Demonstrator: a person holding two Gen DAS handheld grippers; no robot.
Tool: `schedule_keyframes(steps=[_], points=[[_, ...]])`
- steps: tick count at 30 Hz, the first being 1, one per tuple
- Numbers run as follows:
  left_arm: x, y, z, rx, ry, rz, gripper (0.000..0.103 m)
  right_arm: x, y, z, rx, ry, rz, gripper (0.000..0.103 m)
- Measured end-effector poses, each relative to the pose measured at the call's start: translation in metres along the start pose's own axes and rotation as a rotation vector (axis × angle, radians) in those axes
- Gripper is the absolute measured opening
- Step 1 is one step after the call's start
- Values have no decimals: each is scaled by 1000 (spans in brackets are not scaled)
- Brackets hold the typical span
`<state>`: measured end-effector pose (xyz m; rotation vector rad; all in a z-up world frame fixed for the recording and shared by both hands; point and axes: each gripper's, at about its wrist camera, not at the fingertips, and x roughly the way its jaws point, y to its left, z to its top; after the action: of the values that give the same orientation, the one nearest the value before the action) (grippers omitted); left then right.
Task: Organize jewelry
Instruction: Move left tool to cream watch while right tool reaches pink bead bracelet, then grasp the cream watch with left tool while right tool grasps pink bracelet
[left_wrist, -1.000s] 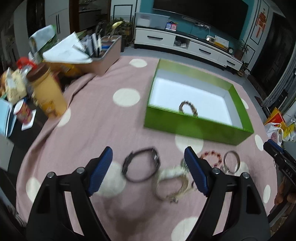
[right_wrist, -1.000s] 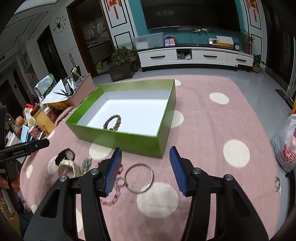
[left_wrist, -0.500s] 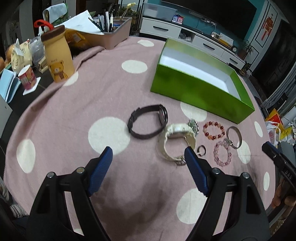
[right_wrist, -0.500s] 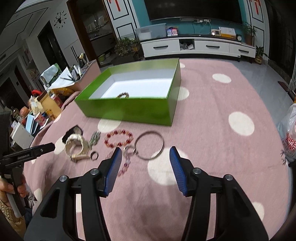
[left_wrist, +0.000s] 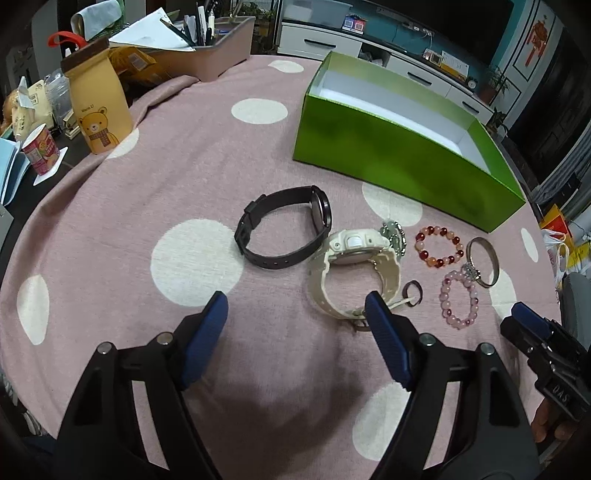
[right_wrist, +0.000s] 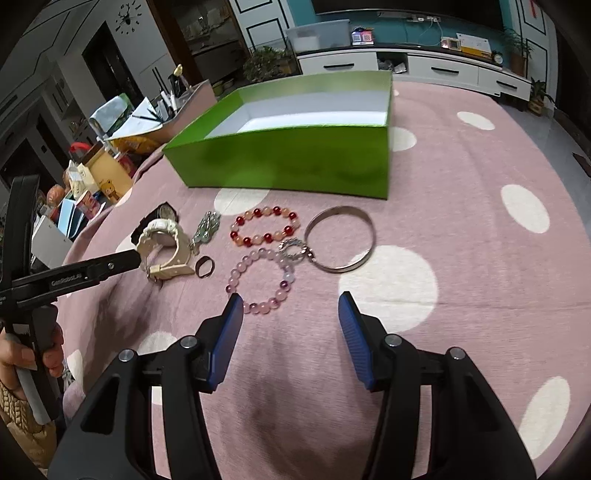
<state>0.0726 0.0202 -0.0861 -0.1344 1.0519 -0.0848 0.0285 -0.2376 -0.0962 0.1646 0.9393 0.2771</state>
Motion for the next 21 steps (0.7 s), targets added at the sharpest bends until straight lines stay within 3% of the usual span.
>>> schedule_keyframes(steps=[11, 15, 21], points=[[15, -10, 6, 36, 13, -3, 50, 21, 9, 1, -24, 19, 6, 54], [20, -15, 7, 46, 19, -8, 34, 27, 11, 4, -34, 20, -12, 47], [28, -22, 8, 71, 24, 2, 24, 38, 19, 9, -81, 14, -83, 32]])
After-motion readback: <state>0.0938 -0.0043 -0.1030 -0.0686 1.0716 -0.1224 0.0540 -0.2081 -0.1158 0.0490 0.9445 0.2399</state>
